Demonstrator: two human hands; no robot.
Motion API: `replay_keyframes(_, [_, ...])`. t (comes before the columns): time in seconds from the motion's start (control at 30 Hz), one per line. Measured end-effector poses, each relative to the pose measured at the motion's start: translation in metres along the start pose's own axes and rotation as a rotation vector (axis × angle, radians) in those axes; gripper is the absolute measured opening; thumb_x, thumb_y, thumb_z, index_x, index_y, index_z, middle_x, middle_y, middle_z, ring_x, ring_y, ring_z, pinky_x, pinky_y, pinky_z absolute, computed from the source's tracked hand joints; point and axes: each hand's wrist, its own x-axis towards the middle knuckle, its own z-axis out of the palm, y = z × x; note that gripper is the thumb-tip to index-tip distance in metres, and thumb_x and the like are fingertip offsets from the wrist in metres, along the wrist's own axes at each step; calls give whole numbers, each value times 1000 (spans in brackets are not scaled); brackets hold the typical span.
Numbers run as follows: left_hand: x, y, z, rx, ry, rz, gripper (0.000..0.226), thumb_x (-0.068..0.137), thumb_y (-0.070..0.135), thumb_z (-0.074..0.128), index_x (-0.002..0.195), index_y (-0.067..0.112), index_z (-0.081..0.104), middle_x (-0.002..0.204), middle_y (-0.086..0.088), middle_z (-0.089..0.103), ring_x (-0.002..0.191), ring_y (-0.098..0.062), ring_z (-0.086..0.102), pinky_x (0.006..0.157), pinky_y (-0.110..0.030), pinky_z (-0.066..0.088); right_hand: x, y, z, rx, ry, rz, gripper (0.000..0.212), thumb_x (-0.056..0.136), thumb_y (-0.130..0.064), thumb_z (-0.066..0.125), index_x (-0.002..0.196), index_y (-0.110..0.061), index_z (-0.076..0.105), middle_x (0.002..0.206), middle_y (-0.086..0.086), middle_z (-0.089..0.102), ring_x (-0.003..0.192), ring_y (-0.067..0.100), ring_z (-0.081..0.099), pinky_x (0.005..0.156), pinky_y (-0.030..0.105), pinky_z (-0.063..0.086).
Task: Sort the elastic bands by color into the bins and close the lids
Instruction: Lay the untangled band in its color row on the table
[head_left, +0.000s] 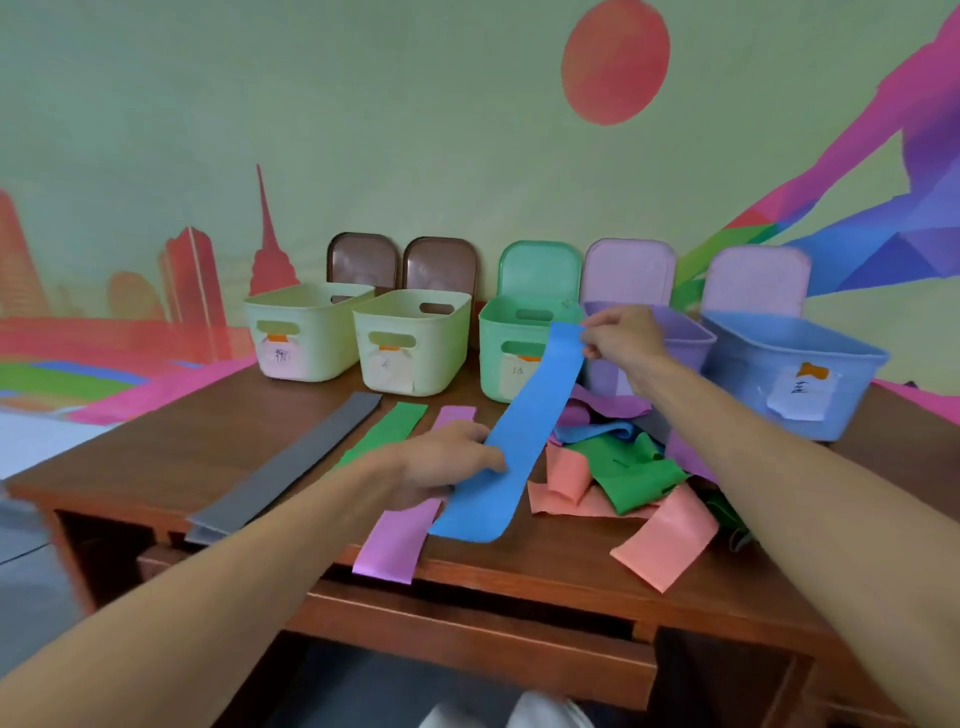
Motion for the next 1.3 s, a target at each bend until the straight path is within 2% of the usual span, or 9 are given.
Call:
replay_keyframes(0.13, [-8, -17, 8, -265, -19, -60, 12, 92, 8, 55, 101, 8, 62, 90, -3, 72, 74, -13, 69, 69, -24, 58, -11, 10, 29, -254, -109, -124, 13, 79, 0, 63, 76, -8, 73, 75, 2, 68, 72, 16, 62, 69, 22, 43])
replay_keyframes(0.23, [-8, -29, 11, -321, -27, -135, 22, 91, 10, 59, 112, 5, 60, 100, -7, 71, 80, -16, 70, 70, -26, 59, -10, 23, 49, -393, -180, -197, 18, 81, 0, 62, 93, -3, 74, 98, 11, 73, 96, 23, 66, 80, 24, 47])
replay_keyframes(0.3, [-5, -34, 11, -312, -28, -166, 26, 90, 11, 61, 115, 5, 58, 105, -8, 70, 85, -16, 70, 71, -27, 59, -5, 31, 62, -462, -211, -220, 18, 81, -2, 61, 92, -5, 74, 101, 11, 73, 98, 25, 65, 87, 31, 51])
replay_keyframes(0.47, [11, -40, 5, -289, -12, -226, 28, 89, 15, 64, 114, 7, 56, 105, -10, 69, 85, -17, 69, 64, -27, 60, 9, 49, 95, -683, -197, -185, 22, 81, -8, 56, 96, -12, 72, 104, 11, 69, 95, 33, 64, 80, 40, 56])
replay_keyframes(0.67, [23, -40, 4, 12, 56, -215, 29, 86, 18, 69, 106, 2, 56, 67, -12, 63, 39, -14, 53, 34, -19, 42, 18, 61, 120, -770, -191, -216, 19, 82, -8, 60, 97, -12, 70, 103, 10, 67, 92, 32, 63, 78, 42, 56])
replay_keyframes(0.83, [26, -31, 1, 288, 56, -209, 33, 86, 22, 69, 103, 2, 50, 73, -18, 66, 35, -15, 55, 36, -22, 46, 19, 69, 126, -894, -240, -251, 19, 85, -9, 62, 103, -12, 66, 106, 11, 64, 97, 33, 61, 80, 40, 53])
replay_keyframes(1.03, [22, -22, 6, 585, 110, -171, 48, 85, 31, 69, 112, 15, 32, 75, -10, 57, 29, -15, 53, 31, -23, 41, 21, 68, 122, -953, -258, -281, 20, 85, -11, 64, 104, -10, 64, 104, 12, 62, 96, 32, 61, 74, 36, 49])
replay_keyframes(1.13, [19, -15, 8, 781, 115, -126, 46, 85, 36, 67, 114, 14, 39, 77, -7, 58, 37, -17, 57, 40, -26, 47, 25, 57, 112, -885, -277, -267, 23, 82, -13, 65, 105, -10, 66, 105, 10, 64, 96, 30, 61, 76, 36, 52])
replay_keyframes(1.3, [25, -7, 4, 1103, 198, 6, 30, 85, 45, 63, 106, 22, 63, 111, 2, 64, 96, -20, 62, 83, -38, 52, 30, 32, 73, -832, -461, -260, 18, 77, -21, 70, 92, -10, 72, 101, 8, 71, 93, 27, 65, 84, 41, 56])
